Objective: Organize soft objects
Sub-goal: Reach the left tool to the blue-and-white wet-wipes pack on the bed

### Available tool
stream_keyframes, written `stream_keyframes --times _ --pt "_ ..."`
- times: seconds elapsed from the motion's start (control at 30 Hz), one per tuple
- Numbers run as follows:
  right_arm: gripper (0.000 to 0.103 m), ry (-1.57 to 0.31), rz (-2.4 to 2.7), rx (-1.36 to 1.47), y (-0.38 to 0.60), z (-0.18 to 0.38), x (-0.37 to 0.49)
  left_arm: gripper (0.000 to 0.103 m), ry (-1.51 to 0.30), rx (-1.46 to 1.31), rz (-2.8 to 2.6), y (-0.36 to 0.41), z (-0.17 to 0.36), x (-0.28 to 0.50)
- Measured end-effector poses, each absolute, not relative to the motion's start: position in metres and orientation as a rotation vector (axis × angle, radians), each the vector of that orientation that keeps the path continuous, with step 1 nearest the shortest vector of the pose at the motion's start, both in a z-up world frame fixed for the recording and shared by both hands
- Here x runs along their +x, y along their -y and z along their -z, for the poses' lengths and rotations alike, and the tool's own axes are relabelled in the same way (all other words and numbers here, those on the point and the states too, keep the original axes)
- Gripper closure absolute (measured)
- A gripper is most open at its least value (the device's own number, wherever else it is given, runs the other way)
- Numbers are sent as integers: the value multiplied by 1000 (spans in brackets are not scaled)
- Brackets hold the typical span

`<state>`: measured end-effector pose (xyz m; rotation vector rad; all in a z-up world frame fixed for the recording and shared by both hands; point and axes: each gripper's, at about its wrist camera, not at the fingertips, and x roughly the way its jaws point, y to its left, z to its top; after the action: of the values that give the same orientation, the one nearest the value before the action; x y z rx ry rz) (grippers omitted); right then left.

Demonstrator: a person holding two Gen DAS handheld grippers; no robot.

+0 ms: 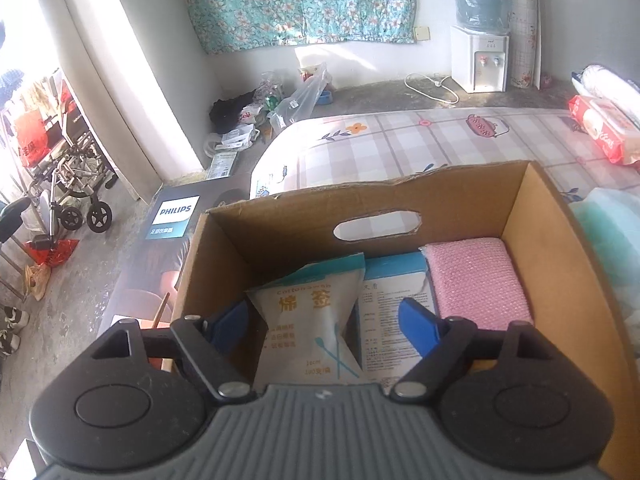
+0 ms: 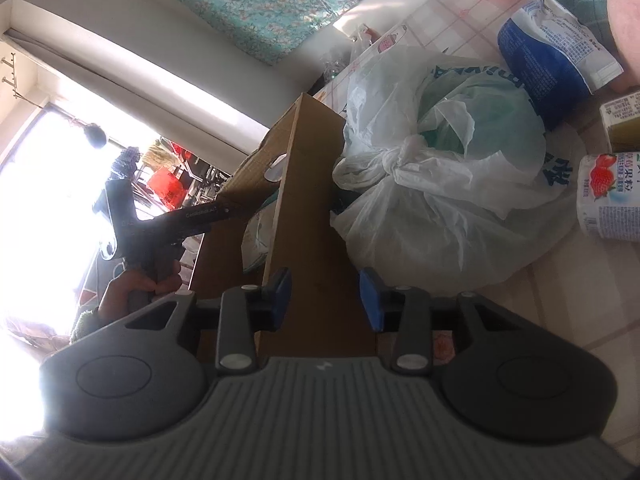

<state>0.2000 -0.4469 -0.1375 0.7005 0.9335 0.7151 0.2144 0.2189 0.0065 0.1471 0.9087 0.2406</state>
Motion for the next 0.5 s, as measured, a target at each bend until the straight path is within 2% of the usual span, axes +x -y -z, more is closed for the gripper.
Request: stream_keyframes --times 0.2,0.5 --pt "61 -916 -663 738 468 145 193 12 -820 61 -121 -186 -46 179" --pt "61 -856 -617 808 508 153 183 12 -873 -71 67 -120 -70 179"
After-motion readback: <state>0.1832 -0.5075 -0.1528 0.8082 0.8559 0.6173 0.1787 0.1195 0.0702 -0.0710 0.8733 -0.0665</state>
